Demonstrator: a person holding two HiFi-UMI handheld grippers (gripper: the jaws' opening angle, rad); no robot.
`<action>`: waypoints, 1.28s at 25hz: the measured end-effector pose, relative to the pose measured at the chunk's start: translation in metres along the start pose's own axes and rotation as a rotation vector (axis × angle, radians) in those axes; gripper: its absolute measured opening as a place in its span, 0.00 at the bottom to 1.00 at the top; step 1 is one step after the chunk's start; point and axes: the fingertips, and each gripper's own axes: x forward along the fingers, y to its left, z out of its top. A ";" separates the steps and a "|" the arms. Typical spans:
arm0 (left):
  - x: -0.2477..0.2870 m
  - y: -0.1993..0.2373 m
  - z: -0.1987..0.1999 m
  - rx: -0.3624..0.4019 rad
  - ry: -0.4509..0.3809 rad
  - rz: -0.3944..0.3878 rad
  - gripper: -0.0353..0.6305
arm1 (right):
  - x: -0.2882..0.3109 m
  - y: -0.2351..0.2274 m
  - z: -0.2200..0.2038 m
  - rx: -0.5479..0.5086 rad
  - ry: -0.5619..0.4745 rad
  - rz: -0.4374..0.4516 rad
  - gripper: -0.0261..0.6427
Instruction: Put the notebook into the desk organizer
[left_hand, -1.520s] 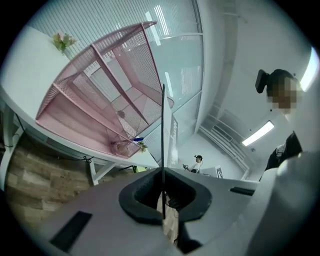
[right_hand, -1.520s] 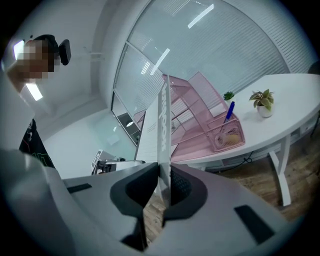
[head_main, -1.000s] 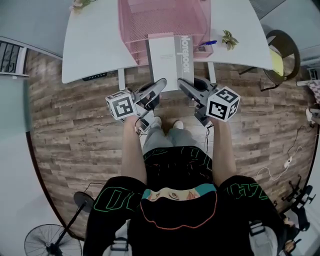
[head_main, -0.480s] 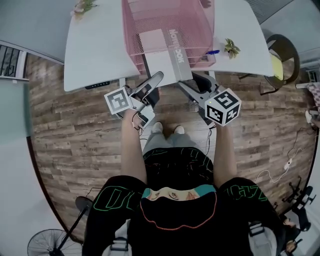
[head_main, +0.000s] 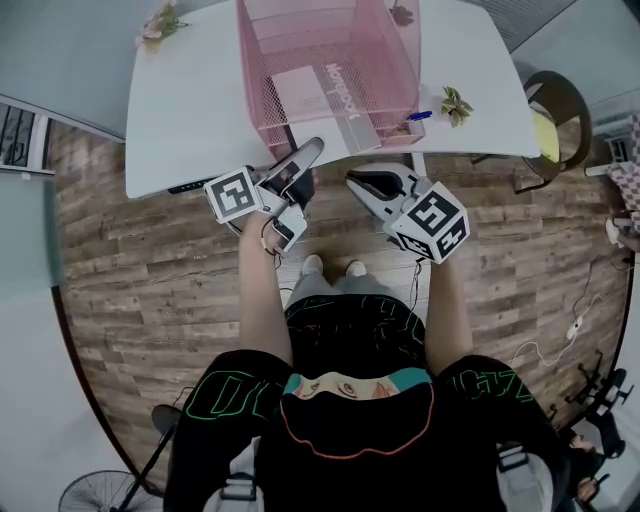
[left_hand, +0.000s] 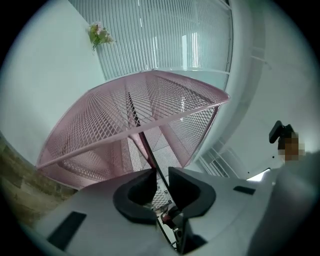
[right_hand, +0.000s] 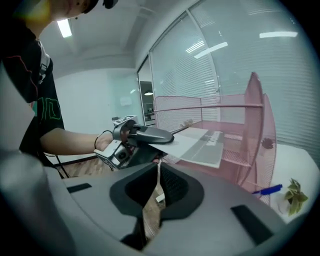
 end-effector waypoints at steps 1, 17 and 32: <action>0.000 0.000 0.000 0.002 0.006 -0.001 0.16 | 0.005 0.002 0.003 -0.020 0.001 0.000 0.07; -0.031 -0.005 0.012 0.252 0.006 0.083 0.32 | 0.062 -0.021 0.037 -0.146 0.039 -0.163 0.07; -0.027 -0.059 0.005 0.683 -0.050 0.175 0.04 | 0.013 -0.012 0.066 -0.043 -0.180 -0.217 0.04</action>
